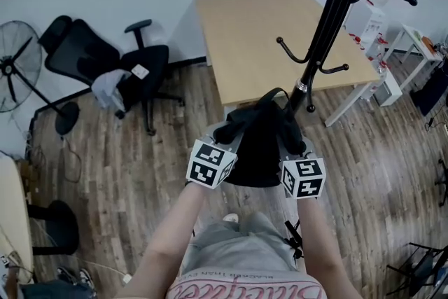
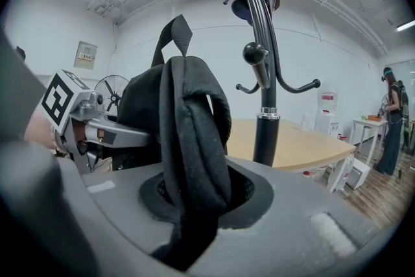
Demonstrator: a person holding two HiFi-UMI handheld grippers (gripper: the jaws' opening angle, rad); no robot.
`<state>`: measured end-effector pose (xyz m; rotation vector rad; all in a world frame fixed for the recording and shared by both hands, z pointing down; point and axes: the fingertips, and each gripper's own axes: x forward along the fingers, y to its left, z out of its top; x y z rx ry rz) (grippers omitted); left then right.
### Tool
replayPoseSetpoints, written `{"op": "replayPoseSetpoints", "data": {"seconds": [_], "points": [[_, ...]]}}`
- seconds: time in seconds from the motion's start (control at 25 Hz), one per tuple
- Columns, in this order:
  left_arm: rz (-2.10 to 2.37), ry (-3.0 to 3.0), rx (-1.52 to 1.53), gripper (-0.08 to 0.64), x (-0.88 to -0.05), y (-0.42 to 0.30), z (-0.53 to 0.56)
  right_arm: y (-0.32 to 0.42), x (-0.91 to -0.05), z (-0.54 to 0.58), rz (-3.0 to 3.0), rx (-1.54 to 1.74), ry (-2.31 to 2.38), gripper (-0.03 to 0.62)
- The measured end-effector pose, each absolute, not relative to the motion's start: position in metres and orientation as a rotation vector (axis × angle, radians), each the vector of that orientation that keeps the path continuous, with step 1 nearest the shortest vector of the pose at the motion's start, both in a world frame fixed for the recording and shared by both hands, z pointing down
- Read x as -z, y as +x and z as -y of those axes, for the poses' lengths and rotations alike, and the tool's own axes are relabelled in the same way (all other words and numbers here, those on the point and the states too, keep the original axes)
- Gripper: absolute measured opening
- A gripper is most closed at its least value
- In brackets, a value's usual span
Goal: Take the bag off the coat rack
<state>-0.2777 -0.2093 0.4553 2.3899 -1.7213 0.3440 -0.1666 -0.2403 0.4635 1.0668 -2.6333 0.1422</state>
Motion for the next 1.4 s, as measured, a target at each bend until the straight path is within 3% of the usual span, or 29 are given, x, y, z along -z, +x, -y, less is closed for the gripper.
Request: {"op": "replayPoseSetpoints", "data": {"seconds": [1.4], "points": [[2.239,2.24,-0.21,0.08,-0.308,-0.356,0.159,-0.255,-0.317,0.217,2.884,0.149,0.811,0.087]]}}
